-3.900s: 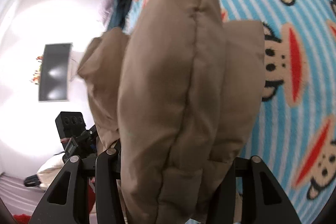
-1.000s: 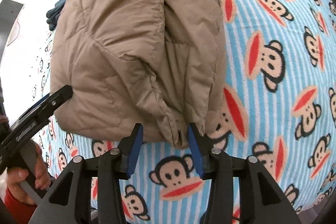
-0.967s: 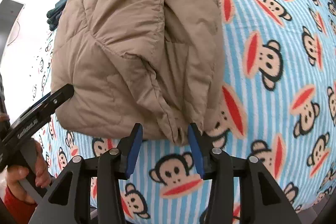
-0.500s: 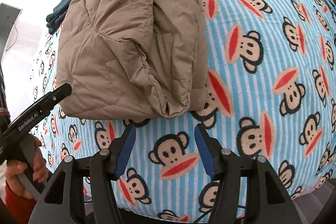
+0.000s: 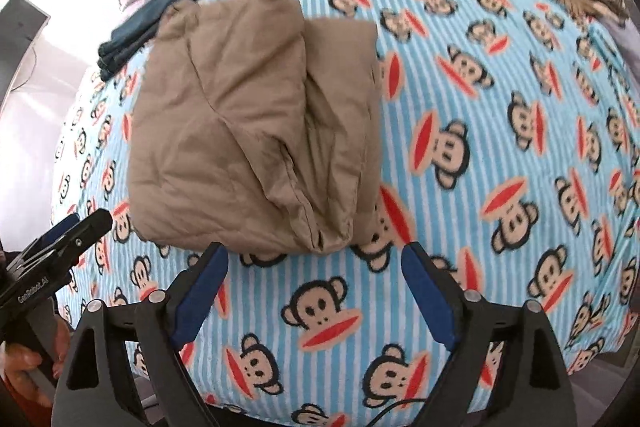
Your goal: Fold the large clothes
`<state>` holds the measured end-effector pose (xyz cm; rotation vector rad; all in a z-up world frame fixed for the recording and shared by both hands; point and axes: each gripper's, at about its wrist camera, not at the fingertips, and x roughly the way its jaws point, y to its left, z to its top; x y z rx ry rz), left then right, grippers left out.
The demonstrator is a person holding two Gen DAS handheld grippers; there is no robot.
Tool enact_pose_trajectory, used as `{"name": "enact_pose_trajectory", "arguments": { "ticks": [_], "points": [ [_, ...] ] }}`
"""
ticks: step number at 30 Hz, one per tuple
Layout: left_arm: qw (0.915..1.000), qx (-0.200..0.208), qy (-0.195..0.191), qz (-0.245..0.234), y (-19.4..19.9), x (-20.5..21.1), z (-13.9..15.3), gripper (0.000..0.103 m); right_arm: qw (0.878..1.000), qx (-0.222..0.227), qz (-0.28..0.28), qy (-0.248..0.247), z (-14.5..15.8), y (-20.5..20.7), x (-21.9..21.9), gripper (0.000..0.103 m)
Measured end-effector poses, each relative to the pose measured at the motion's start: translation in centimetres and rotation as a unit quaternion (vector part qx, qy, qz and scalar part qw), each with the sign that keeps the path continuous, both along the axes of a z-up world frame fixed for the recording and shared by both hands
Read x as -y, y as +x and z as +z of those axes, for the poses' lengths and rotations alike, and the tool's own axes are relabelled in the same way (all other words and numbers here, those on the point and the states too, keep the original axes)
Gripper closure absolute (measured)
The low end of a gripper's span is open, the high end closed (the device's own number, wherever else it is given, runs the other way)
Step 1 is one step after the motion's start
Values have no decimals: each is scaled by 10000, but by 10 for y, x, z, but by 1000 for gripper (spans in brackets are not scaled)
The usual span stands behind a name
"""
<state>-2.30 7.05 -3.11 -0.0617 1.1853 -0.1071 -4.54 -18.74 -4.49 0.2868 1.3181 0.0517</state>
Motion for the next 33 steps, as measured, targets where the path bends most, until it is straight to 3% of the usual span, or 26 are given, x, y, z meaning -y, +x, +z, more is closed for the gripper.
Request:
{"name": "enact_pose_trajectory", "arguments": {
  "ticks": [2, 4, 10, 15, 33],
  "points": [
    [9999, 106, 64, 33, -1, 0, 11, 0, 9997, 184, 6, -141, 13, 1, -4, 12],
    [9996, 223, 153, 54, -3, 0, 19, 0, 9987, 440, -71, -250, 27, 2, -5, 1],
    [9957, 732, 541, 186, -7, 3, 51, 0, 9928, 937, -161, -725, 57, 3, -14, 0],
    [9945, 860, 500, 326, -8, 0, 66, 0, 9891, 1164, -296, -857, 79, 2, -15, 0],
    [9926, 991, 665, 222, -13, 8, 72, 0, 9833, 1372, -366, -1141, 97, -1, -18, 0]
  ]
}}
